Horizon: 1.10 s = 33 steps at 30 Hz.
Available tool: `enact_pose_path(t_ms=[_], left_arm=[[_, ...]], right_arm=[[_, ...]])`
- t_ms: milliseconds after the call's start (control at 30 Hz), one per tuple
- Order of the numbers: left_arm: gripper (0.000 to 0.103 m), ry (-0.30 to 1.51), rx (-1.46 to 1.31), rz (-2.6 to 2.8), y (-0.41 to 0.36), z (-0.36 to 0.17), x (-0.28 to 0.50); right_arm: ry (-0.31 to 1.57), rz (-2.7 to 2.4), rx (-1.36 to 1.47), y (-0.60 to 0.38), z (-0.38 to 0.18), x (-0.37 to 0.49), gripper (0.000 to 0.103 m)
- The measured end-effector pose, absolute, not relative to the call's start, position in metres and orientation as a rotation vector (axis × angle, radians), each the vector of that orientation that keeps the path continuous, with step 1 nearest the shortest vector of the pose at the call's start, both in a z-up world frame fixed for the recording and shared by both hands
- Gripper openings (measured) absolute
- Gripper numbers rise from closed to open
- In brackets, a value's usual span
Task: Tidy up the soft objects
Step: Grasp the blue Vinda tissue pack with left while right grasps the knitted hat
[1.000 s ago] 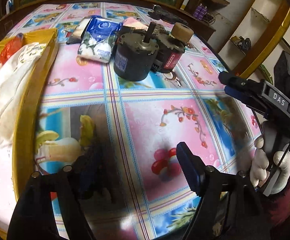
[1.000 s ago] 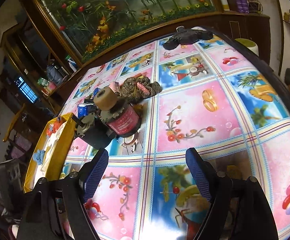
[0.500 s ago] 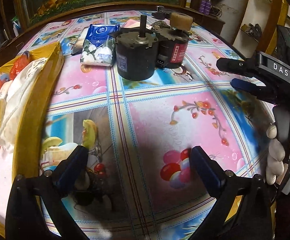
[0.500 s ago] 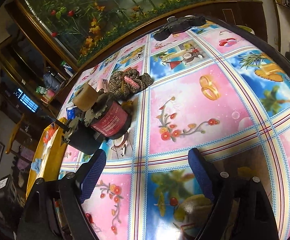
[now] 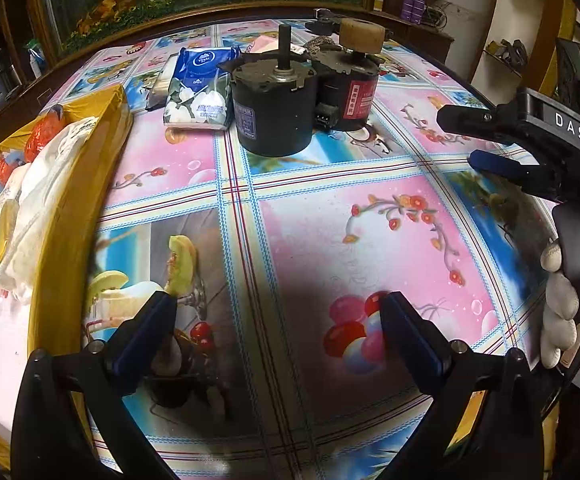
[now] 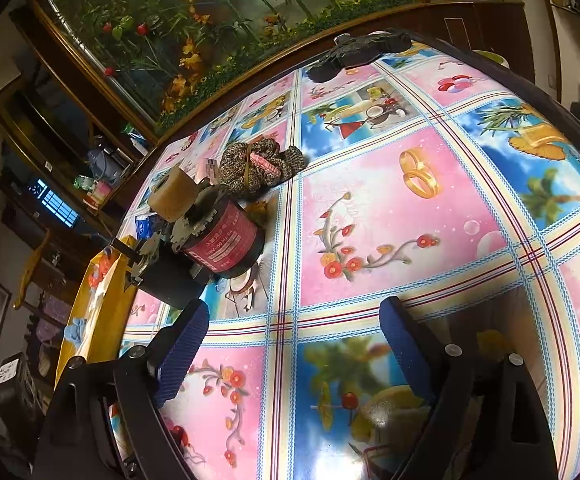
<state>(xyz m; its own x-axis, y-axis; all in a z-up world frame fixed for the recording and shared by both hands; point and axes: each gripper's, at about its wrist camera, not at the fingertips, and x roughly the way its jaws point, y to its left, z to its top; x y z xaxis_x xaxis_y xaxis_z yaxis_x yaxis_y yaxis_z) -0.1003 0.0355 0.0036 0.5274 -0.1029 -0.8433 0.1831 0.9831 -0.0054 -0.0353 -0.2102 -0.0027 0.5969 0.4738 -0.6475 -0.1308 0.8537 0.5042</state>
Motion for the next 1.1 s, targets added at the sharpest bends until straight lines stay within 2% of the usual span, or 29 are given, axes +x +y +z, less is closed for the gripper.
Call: enact_pose_path(t_ms=[567, 733, 900, 1100], left_arm=[[0.103, 1.005, 0.116, -0.217, 0.03, 0.003, -0.109], [0.103, 0.985, 0.161, -0.326, 0.021, 0.005, -0.121], [0.103, 0.969, 0.026, -0.374, 0.035, 0.012, -0.124], [0.103, 0.968, -0.186, -0.34, 0.083, 0.055, -0.095]], right_arm=[[0.871, 0.374, 0.389, -0.203, -0.001, -0.035, 0.098], [0.84, 0.301, 0.379, -0.21, 0.007, -0.04, 0.097], [0.709, 0.289, 0.396, -0.222, 0.051, -0.045, 0.098], [0.769, 0.356, 0.375, -0.206, 0.077, 0.004, 0.098]])
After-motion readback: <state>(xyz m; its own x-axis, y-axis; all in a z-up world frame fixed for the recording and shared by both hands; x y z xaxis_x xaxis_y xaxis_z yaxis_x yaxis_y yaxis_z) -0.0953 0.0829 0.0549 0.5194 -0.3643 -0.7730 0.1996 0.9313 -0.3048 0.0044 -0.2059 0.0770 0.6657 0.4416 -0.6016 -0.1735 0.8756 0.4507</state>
